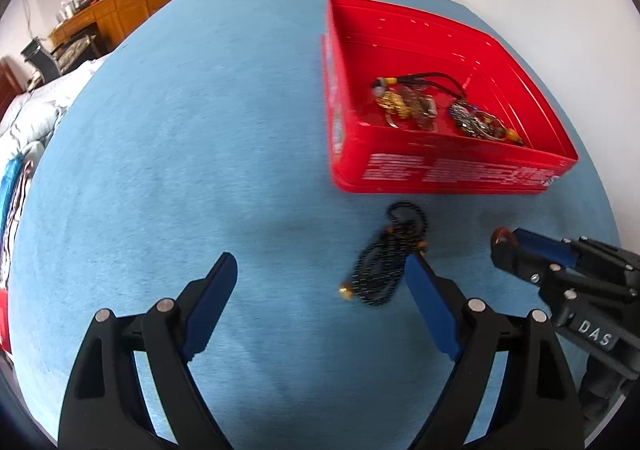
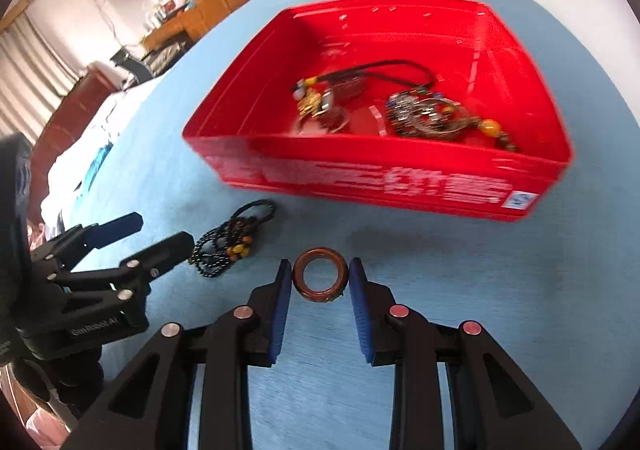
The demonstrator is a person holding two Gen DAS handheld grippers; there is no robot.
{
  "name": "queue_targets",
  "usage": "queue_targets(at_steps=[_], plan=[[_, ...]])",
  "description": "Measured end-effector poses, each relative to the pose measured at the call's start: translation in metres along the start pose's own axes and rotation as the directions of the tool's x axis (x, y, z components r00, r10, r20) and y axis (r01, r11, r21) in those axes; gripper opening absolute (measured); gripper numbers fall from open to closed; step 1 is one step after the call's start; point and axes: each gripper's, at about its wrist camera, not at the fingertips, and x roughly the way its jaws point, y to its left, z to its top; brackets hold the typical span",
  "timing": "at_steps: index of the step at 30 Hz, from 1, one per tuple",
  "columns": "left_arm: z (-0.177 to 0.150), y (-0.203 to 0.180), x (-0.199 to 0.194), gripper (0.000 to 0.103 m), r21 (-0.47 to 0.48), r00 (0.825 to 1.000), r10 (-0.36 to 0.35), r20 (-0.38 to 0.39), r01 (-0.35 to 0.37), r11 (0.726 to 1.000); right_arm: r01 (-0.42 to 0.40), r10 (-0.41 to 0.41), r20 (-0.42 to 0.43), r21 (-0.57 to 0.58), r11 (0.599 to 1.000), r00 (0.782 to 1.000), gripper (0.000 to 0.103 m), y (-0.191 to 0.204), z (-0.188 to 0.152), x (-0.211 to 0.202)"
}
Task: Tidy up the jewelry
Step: 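Lower the right gripper onto the brown wooden ring and close on it, then grasp the black bead necklace with the left gripper while the right holds the ring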
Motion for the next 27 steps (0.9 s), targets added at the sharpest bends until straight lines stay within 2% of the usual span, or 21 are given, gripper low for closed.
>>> queue_targets(at_steps=[11, 13, 15, 19, 24, 25, 27], plan=[[0.005, -0.029, 0.021, 0.085, 0.036, 0.998, 0.009, -0.064, -0.007, 0.999, -0.027, 0.028, -0.015, 0.010, 1.000, 1.000, 0.029, -0.015, -0.007, 0.002], [0.005, -0.030, 0.025, 0.082, 0.035, 0.997, 0.004, -0.077, -0.001, 0.999, -0.032, 0.033, -0.014, 0.010, 0.999, 0.999, 0.029, -0.018, -0.008, 0.001], [0.005, -0.030, 0.030, 0.073, 0.034, 0.995, -0.005, -0.097, 0.008, 0.999, -0.034, 0.034, -0.013, 0.014, 0.999, 0.999, 0.029, -0.020, -0.004, 0.002], [0.004, -0.033, 0.035, 0.070, 0.057, 0.995, 0.006, -0.104, 0.000, 0.998, -0.035, 0.036, -0.011, 0.024, 0.999, 0.999, 0.029, -0.023, -0.005, 0.001], [0.007, -0.038, 0.039, 0.069, 0.085, 0.993, -0.031, -0.113, 0.041, 0.996, -0.036, 0.037, -0.017, 0.029, 0.999, 0.999, 0.029, -0.023, -0.005, 0.002], [0.007, -0.039, 0.039, 0.067, 0.088, 0.994, -0.025, -0.110, 0.034, 0.996, -0.036, 0.037, -0.018, 0.029, 0.999, 0.999, 0.029, -0.023, -0.005, 0.003], [0.007, -0.041, 0.039, 0.053, 0.097, 0.995, -0.019, -0.101, 0.029, 0.995, -0.037, 0.038, -0.018, 0.031, 0.999, 0.999, 0.029, -0.024, -0.005, 0.003]])
